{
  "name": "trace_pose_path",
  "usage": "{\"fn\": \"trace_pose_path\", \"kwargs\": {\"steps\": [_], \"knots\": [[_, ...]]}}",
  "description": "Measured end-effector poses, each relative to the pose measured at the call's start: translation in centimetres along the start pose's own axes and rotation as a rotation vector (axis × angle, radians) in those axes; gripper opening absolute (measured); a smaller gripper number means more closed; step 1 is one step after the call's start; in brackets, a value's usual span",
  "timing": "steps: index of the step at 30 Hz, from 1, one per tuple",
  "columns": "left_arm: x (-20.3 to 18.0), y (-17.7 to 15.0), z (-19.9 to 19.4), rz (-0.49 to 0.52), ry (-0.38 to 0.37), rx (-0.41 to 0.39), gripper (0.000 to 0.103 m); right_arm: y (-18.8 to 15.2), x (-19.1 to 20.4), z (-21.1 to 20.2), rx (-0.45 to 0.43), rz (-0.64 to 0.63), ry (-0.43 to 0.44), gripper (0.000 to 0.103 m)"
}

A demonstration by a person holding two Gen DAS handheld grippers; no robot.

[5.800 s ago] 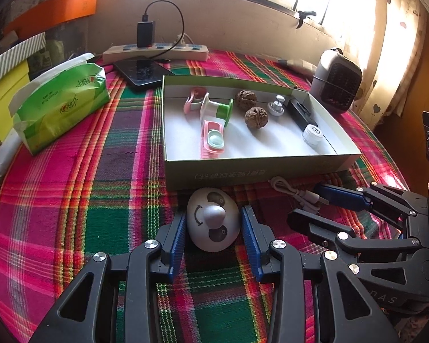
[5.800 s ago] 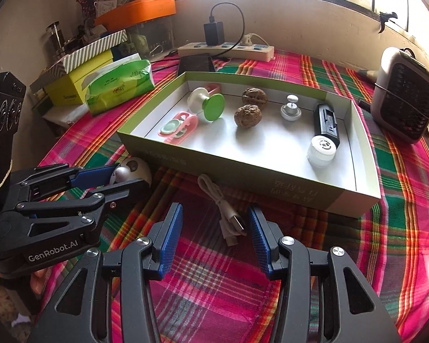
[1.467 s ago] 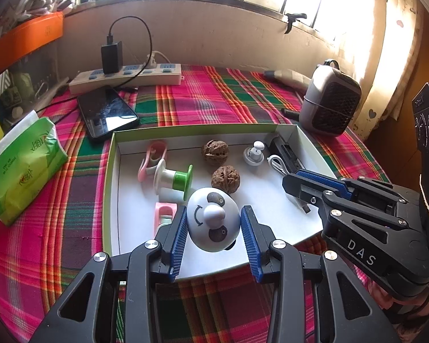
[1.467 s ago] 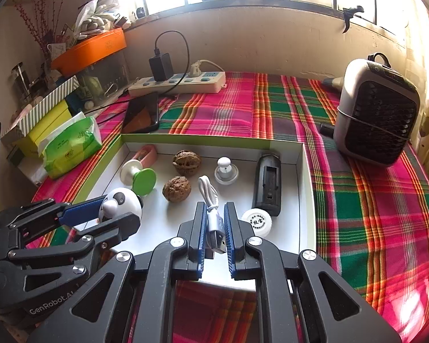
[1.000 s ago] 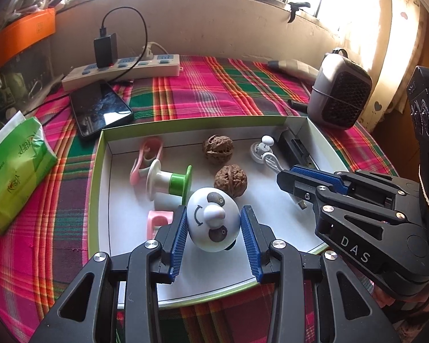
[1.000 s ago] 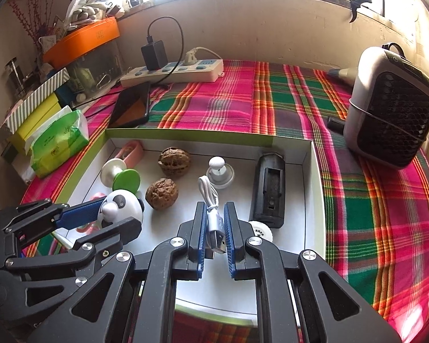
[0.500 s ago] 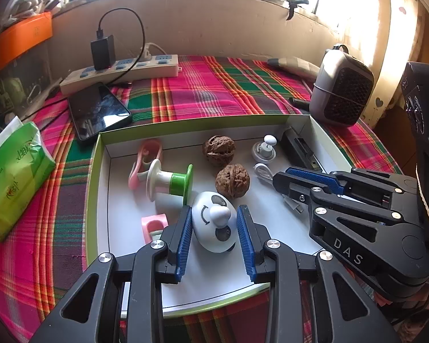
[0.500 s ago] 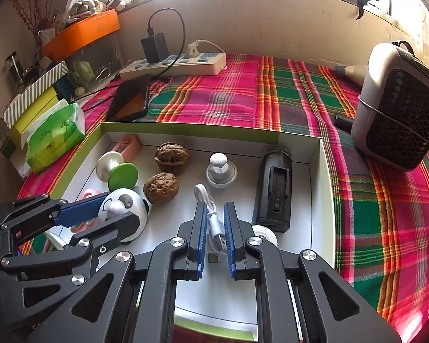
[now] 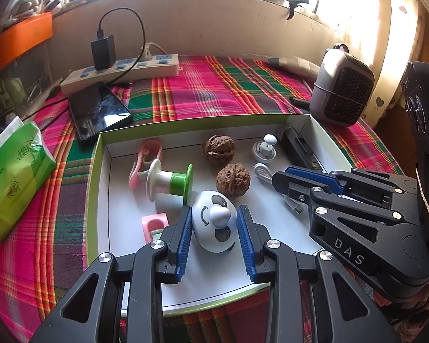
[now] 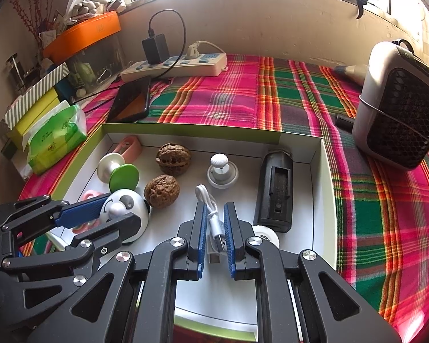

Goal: Organize objects
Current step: 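Open both tools to drop the ball and cable into the box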

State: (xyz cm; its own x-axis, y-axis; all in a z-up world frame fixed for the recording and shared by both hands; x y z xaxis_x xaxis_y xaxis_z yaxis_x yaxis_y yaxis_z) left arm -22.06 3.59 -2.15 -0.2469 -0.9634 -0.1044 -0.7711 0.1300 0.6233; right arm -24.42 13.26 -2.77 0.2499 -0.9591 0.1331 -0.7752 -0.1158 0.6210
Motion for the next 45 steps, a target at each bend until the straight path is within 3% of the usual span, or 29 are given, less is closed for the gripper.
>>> {"fn": "trace_pose_path", "kwargs": {"steps": [13, 17, 23, 27, 45], "knots": [[0.7, -0.1, -0.9, -0.011, 0.036, -0.017, 0.030, -0.1, 0.4, -0.8, -0.015, 0.006, -0.007, 0.014], [0.7, -0.3, -1.3, -0.012, 0.042, -0.022, 0.030, -0.2, 0.5, -1.1, -0.020, 0.008, -0.005, 0.026], [0.6, -0.5, -2.1, -0.011, 0.051, -0.035, 0.030, -0.3, 0.7, -1.9, -0.033, 0.007, -0.015, 0.028], [0.6, -0.7, -2.6, -0.017, 0.061, -0.041, 0.030, -0.4, 0.8, -2.5, -0.046, 0.016, -0.015, 0.043], [0.0, -3.0, -6.7, -0.026, 0.107, -0.101, 0.030, -2.5, 1.5, -6.5, -0.110, 0.035, -0.048, 0.043]]}}
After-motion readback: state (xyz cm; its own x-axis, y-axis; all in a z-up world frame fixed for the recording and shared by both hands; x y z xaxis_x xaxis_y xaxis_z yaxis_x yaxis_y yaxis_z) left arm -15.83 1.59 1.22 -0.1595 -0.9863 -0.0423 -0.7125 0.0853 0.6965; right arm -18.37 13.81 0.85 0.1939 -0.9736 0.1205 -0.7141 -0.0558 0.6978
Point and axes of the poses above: each gripper's, at about its wrist camera, not at the fingertips, and z roughly the way its jaws point, x to its left, y to its top, the point moved 5 cm from there along z, roughly the way its jaws point, and after that the axes turned 2 degrees about z, right-handed, at the moved point
